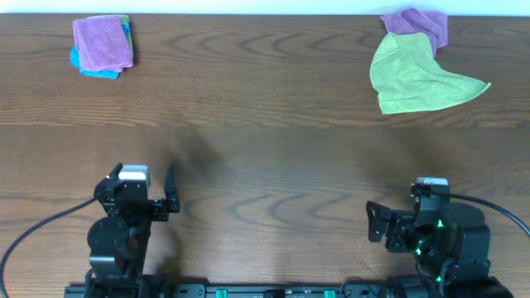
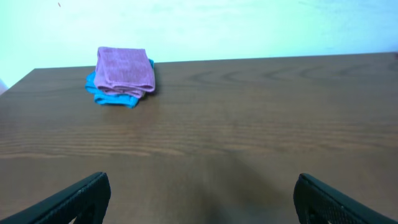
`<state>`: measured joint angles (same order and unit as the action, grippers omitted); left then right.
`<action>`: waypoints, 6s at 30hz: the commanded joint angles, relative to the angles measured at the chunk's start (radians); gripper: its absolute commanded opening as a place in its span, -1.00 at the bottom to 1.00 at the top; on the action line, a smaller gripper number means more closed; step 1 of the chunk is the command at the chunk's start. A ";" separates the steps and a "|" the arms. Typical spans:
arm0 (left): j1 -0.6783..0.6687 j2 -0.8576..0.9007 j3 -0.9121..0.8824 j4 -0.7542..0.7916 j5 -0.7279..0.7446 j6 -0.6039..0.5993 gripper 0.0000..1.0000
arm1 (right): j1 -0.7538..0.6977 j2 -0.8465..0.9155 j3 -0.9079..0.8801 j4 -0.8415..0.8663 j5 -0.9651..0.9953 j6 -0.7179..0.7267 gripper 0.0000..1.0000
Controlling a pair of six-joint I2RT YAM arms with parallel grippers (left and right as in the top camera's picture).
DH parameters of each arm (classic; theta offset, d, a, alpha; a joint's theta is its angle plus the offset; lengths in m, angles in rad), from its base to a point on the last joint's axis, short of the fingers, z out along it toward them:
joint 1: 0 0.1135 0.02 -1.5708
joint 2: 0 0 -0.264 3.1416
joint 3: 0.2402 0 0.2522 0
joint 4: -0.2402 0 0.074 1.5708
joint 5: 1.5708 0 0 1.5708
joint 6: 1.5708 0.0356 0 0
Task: Fold the cloth
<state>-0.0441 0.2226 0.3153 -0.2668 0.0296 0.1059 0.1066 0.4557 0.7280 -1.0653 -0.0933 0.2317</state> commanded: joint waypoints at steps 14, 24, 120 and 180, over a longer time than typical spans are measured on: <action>0.006 -0.208 -0.214 0.050 -0.011 0.030 0.91 | -0.008 -0.005 0.001 -0.002 0.009 0.015 0.98; 0.006 -0.219 -0.259 0.069 -0.033 0.035 0.91 | -0.008 -0.005 0.001 -0.002 0.009 0.015 0.98; 0.006 -0.218 -0.259 0.070 -0.032 0.037 0.91 | -0.033 -0.450 -0.565 0.341 0.216 -0.405 0.99; 0.006 -0.218 -0.259 0.070 -0.032 0.037 0.91 | -0.033 -0.450 -0.566 0.341 0.217 -0.406 0.98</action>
